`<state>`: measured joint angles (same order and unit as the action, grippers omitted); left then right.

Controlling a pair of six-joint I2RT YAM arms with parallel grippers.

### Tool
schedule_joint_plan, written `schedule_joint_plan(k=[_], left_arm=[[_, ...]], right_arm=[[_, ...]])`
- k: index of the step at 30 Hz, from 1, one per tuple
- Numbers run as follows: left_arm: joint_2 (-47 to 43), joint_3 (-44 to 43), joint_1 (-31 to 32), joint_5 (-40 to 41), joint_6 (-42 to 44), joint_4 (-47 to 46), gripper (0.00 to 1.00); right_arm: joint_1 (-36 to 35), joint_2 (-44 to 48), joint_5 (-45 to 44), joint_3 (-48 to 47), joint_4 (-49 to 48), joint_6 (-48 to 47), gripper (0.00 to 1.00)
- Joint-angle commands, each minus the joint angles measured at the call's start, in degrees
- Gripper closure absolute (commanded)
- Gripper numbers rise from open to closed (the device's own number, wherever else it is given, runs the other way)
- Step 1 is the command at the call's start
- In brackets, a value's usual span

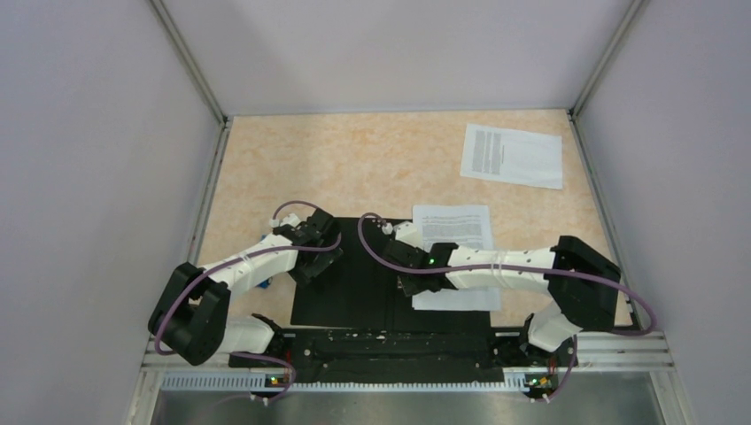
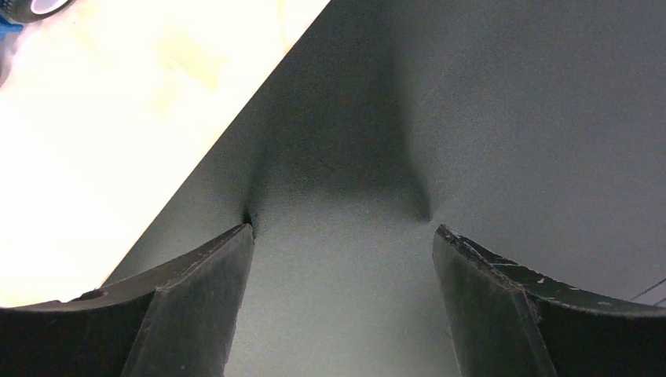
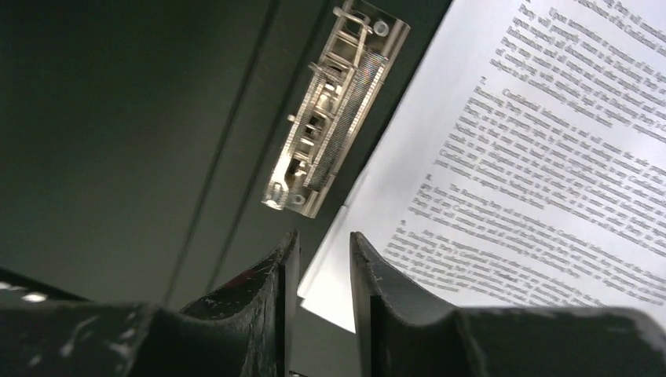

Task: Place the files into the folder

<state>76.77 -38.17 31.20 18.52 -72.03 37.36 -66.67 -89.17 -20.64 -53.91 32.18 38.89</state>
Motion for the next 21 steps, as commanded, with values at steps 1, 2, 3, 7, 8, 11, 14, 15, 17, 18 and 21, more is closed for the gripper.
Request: schedule_joint_plan(k=[1, 2, 3, 7, 8, 11, 14, 15, 17, 18, 21], left_arm=[[3.9, 5.2, -0.6, -2.9, -2.1, -3.5, 0.11], [3.8, 5.3, -0.6, -3.0, -2.1, -3.6, 0.11], [3.6, 5.3, -0.6, -3.0, -2.1, -3.7, 0.11], [3.6, 5.5, -0.5, -3.1, -1.9, -3.9, 0.11], [3.5, 5.5, -0.6, -3.2, -1.8, -3.9, 0.11], [3.2, 5.8, -0.6, -3.2, -1.7, -4.2, 0.11], [3.0, 6.0, -0.6, -3.3, -1.7, -4.3, 0.11], [3.0, 6.0, -0.7, -3.3, -1.7, -4.3, 0.11], [2.9, 6.1, -0.7, -3.3, -1.7, -4.4, 0.11], [2.8, 6.1, -0.6, -3.3, -1.8, -4.4, 0.11], [2.9, 6.0, -0.6, -3.3, -1.7, -4.4, 0.11]], right_arm=[[0.1, 1.6, 1.8, -2.1, -5.3, 3.4, 0.7], [0.1, 0.8, 1.9, -2.5, -5.6, 3.7, 0.7], [0.1, -0.1, 2.0, -2.8, -5.8, 3.8, 0.7], [0.1, -2.7, 2.5, -3.6, -6.8, 4.1, 0.71], [0.1, -3.3, 2.4, -3.8, -6.8, 4.3, 0.72], [0.2, -4.3, 2.1, -3.9, -7.3, 4.5, 0.73], [0.2, -5.5, 2.3, -3.8, -7.7, 4.5, 0.76], [0.2, -5.8, 2.3, -3.9, -7.6, 4.6, 0.77], [0.2, -6.3, 2.0, -3.8, -7.3, 4.7, 0.78], [0.2, -6.3, 1.7, -3.8, -7.0, 4.9, 0.79], [0.2, -6.7, 0.8, -3.9, -5.4, 4.8, 0.8]])
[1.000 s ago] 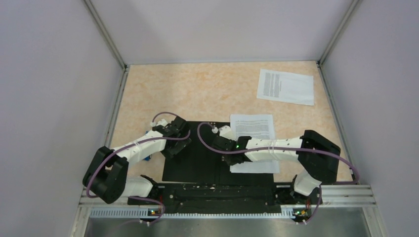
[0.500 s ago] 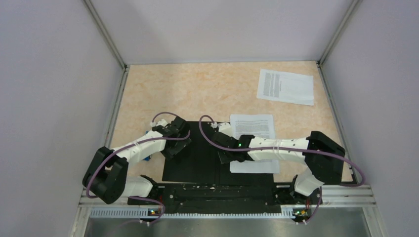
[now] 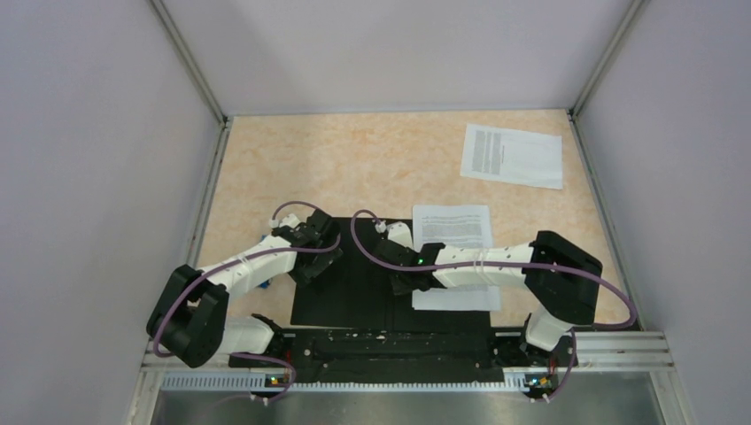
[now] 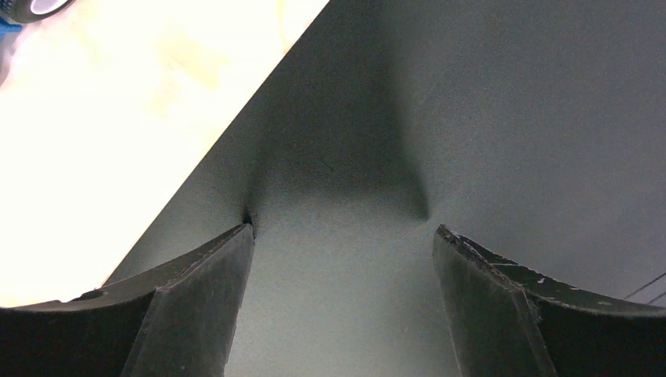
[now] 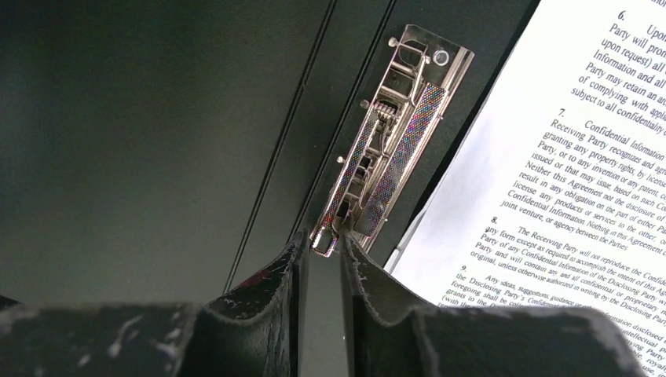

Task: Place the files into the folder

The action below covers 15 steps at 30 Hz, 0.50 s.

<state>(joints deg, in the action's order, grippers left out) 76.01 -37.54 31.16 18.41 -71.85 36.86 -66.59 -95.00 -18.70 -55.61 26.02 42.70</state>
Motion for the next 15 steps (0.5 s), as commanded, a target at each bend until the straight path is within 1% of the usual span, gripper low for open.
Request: schedule_joint_plan(k=[1, 4, 6, 13, 15], left_arm=[[3.7, 5.4, -0.6, -3.2, -1.9, -3.9, 0.11], [3.6, 5.4, -0.5, -3.1, -2.0, -3.9, 0.11], [3.7, 5.5, -0.6, -3.1, -2.0, -3.9, 0.11], [3.9, 5.4, -0.6, -3.2, -2.2, -3.9, 0.11], [4.1, 5.2, -0.5, -3.1, -2.3, -3.8, 0.11]], right_arm=[[0.1, -0.8, -1.4, -2.1, 1.5, 1.0, 0.81], [0.0, -0.8, -1.5, -1.7, 2.3, 1.0, 0.85], [0.0, -1.1, -1.1, -1.8, 2.6, 0.7, 0.86], [-0.2, -2.7, -2.7, -1.9, 4.7, 0.3, 1.0], [-0.4, -4.1, -4.1, -2.2, 6.7, 0.3, 1.0]])
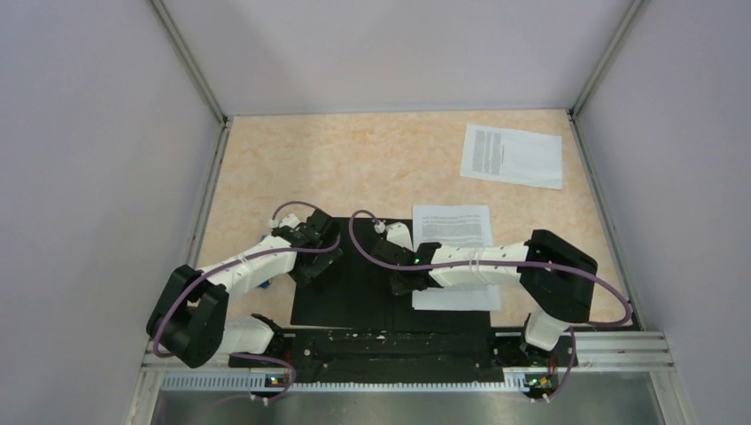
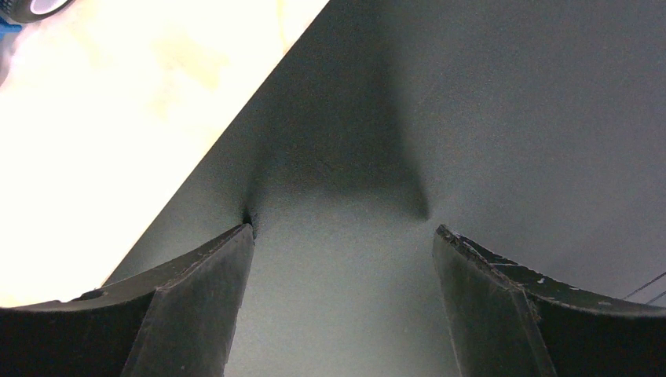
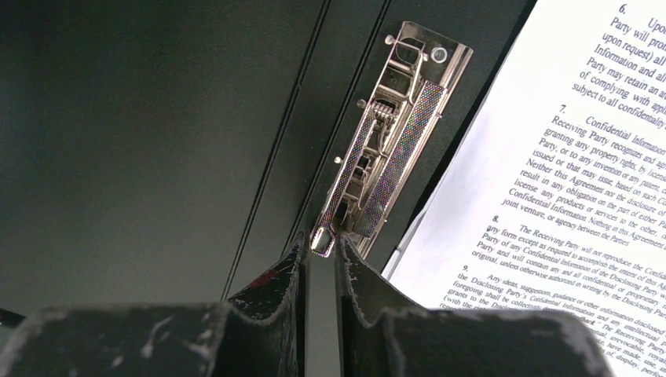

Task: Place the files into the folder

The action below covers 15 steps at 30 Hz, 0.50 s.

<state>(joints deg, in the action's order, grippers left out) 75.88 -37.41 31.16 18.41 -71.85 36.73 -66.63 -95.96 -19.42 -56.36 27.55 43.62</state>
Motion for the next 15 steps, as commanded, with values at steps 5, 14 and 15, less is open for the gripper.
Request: schedule_joint_plan(k=[5, 14, 15], left_arm=[[4.7, 4.8, -0.5, -3.0, -2.4, -3.5, 0.1], [5.5, 4.2, -0.6, -3.1, -2.4, -3.0, 0.1], [5.6, 4.2, -0.6, -3.1, -2.4, -2.9, 0.1]], right_arm=[[-1.3, -6.4, -5.6, -0.3, 8.9, 0.1, 1.0], [-1.3, -3.9, -7.9, 2.7, 12.3, 2.0, 1.0], [-1.2, -3.0, -8.0, 2.9, 12.7, 2.0, 1.0]])
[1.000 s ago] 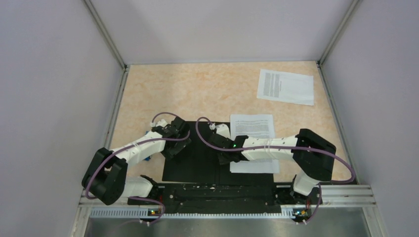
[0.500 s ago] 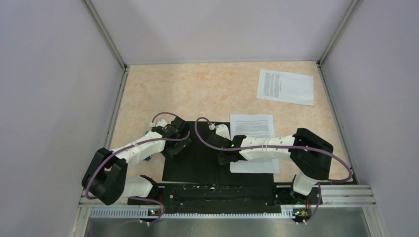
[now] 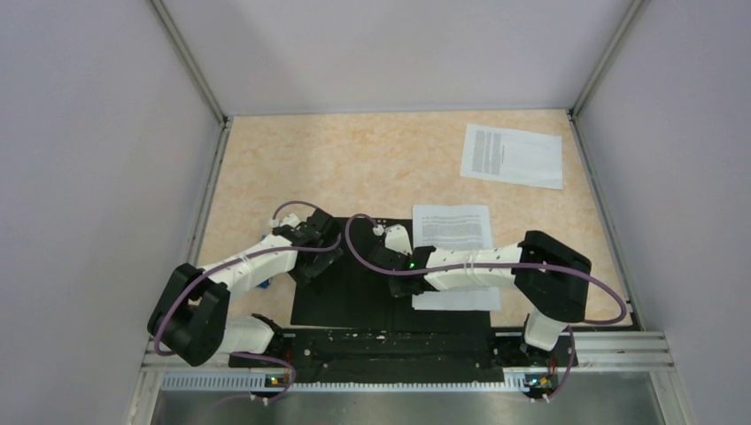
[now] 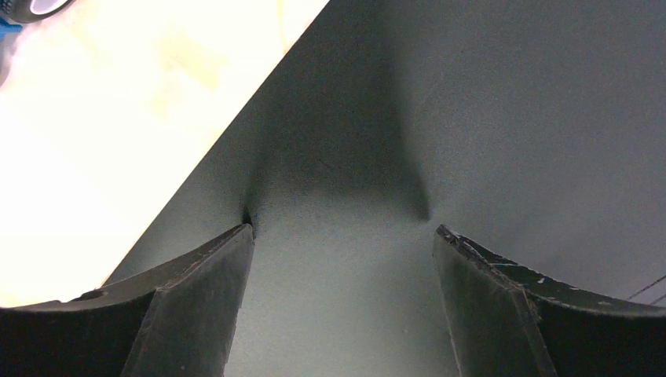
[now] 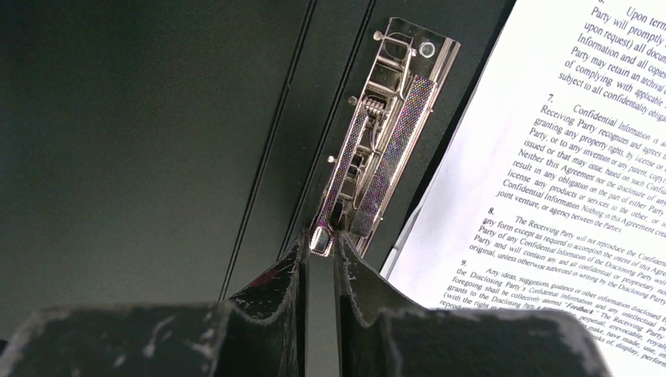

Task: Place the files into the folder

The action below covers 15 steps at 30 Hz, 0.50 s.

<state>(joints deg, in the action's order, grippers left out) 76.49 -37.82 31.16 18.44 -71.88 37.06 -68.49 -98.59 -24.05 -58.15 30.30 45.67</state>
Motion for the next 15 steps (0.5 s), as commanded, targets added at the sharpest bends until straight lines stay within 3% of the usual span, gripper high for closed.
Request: schedule_joint_plan(k=[1, 15], left_arm=[[5.1, 4.5, -0.6, -3.1, -2.4, -3.2, 0.1], [5.4, 4.3, -0.6, -3.2, -2.2, -3.0, 0.1]], right_arm=[[0.9, 0.2, -3.6, 4.8, 10.5, -0.3, 1.0], [3.3, 7.1, -3.7, 4.0, 12.8, -3.1, 1.0]])
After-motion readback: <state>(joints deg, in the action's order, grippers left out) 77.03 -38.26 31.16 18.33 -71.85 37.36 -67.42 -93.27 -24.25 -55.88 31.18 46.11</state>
